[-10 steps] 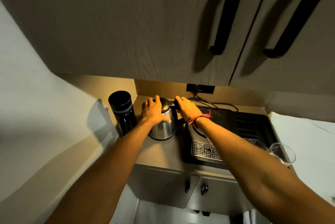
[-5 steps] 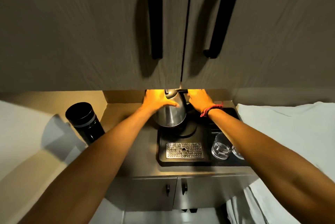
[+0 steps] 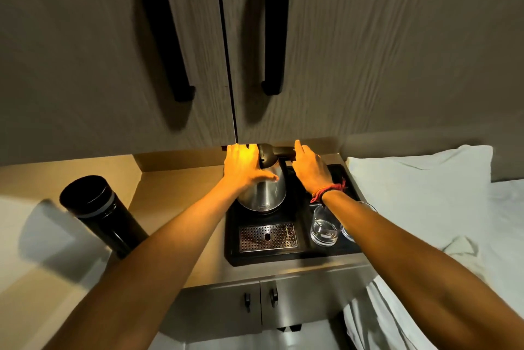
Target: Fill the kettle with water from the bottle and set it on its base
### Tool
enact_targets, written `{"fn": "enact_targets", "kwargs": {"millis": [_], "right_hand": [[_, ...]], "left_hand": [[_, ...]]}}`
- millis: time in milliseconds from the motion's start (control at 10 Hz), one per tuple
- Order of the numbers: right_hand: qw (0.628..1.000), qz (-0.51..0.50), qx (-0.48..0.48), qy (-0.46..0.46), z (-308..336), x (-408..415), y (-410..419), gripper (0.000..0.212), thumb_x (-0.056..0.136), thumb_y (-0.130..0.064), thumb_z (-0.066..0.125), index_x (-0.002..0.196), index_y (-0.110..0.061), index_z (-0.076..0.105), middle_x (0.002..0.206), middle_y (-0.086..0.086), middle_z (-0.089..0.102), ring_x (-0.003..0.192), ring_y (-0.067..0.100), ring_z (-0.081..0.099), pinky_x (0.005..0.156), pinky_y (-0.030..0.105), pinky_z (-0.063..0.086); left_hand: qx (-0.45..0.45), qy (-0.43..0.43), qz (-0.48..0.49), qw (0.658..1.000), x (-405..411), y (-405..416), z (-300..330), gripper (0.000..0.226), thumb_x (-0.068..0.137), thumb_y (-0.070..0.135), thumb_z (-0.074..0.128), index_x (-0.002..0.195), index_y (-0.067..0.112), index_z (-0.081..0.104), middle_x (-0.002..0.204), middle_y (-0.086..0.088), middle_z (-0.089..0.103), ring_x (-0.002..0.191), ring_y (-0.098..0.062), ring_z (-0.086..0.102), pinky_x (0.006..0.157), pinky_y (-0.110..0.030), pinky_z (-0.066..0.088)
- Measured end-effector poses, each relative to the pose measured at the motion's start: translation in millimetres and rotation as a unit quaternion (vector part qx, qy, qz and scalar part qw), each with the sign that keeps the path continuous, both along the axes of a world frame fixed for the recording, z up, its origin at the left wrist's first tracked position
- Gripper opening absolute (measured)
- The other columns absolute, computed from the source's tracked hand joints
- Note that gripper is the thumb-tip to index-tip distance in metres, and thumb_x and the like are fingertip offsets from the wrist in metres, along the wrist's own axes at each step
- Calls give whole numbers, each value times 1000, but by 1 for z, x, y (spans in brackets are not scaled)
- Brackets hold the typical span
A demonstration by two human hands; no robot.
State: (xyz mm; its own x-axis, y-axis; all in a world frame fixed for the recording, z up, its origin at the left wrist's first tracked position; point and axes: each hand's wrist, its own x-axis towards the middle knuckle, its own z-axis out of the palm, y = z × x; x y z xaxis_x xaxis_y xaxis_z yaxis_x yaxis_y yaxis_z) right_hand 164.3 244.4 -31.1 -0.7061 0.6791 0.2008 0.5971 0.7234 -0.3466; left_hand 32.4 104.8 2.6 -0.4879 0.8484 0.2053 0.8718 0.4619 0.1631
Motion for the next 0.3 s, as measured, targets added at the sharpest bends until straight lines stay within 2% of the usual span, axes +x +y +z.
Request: {"fn": "enact_targets", "kwargs": {"millis": [100, 200, 300], "right_hand": [[1000, 7, 22, -5, 6, 5, -7, 55, 98, -14, 44, 151, -10, 30, 142, 11, 53, 121, 34, 57, 87, 45, 53], [998, 15, 40, -38, 11, 8, -10, 57, 99, -14, 44, 153, -10, 24, 149, 9, 45, 128, 32, 51, 90, 48, 54], [993, 8, 95, -72, 16, 14, -16, 79, 95, -28, 57, 155, -4, 11, 156, 15, 31, 139, 34, 37, 103, 49, 48]], "left_hand": [[-41, 39, 17, 998, 6, -1, -1, 118, 59, 87, 63, 142, 5, 39, 138, -15, 52, 128, -34, 47, 109, -47, 32], [-62, 49, 23, 997, 8, -4, 5, 120, 60, 88, 61, 145, 6, 35, 138, -15, 53, 129, -34, 48, 113, -53, 27], [-67, 66, 39, 995, 12, -14, 16, 120, 66, 85, 59, 149, 5, 28, 140, -15, 52, 132, -34, 45, 117, -57, 18]]}}
